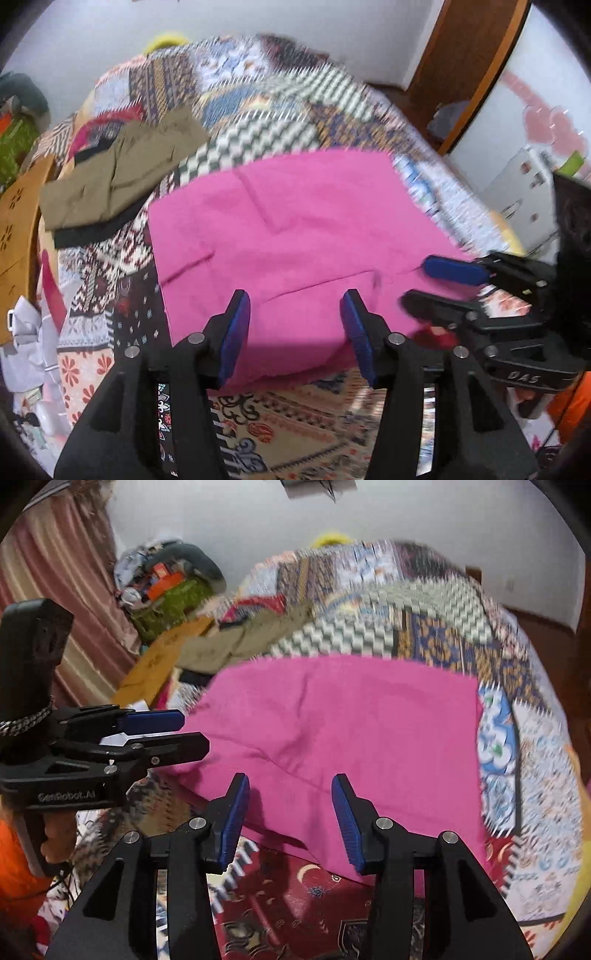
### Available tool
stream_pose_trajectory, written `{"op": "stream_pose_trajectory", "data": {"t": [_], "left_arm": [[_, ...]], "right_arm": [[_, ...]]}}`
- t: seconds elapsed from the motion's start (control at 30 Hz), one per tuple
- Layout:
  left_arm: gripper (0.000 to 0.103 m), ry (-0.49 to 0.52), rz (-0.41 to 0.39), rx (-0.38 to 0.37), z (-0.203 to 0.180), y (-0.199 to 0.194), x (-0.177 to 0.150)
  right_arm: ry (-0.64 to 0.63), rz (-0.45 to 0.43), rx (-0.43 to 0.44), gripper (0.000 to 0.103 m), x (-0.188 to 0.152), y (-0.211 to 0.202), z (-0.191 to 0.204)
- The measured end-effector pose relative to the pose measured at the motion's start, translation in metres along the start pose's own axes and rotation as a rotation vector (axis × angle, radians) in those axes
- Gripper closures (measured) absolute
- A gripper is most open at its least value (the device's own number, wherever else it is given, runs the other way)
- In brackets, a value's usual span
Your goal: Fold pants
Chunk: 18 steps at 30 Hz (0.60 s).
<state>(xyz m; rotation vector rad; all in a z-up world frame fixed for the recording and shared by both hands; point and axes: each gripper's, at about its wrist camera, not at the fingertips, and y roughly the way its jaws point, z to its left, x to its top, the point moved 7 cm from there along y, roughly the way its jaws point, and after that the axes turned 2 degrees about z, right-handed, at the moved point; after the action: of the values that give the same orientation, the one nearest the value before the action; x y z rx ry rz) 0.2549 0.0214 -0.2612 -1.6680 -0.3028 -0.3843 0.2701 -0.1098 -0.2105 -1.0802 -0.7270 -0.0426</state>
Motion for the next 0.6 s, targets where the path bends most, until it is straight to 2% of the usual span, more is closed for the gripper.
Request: {"op": "stream_pose_trajectory", "data": {"t": [0.1, 0.2, 0.33, 0.47, 0.53, 0.6], "left_arm": [[0.05, 0.02, -0.017, 0.031, 0.006, 0.008, -0.009], [0.044, 0.056, -0.018, 0.09, 0.013, 0.006, -0.014], [0.043, 0.031, -0.011, 0.053, 0.028, 0.002, -0.019], [0.042, 0.033, -0.022, 0.083, 0.039, -0.003, -0.023], [0.037, 0.042, -0.02, 0.112, 0.043, -0.003, -0.029], [0.035, 0.032, -0.016, 0.097, 0.049, -0.003, -0.034]], "right_arm": [[0.008, 0.052, -0.021, 0.06, -0.012, 0.014, -0.009], [-0.02, 0.03, -0.051, 0.06, -0.02, 0.006, -0.018], [-0.011, 0.026, -0.069, 0.06, -0.029, -0.004, -0.036], [0.027, 0.014, -0.098, 0.061, -0.037, -0.014, -0.056], [0.047, 0.006, -0.106, 0.061, -0.041, -0.018, -0.065], [0.069, 0.004, -0.122, 0.061, -0.045, -0.022, -0.074]]}}
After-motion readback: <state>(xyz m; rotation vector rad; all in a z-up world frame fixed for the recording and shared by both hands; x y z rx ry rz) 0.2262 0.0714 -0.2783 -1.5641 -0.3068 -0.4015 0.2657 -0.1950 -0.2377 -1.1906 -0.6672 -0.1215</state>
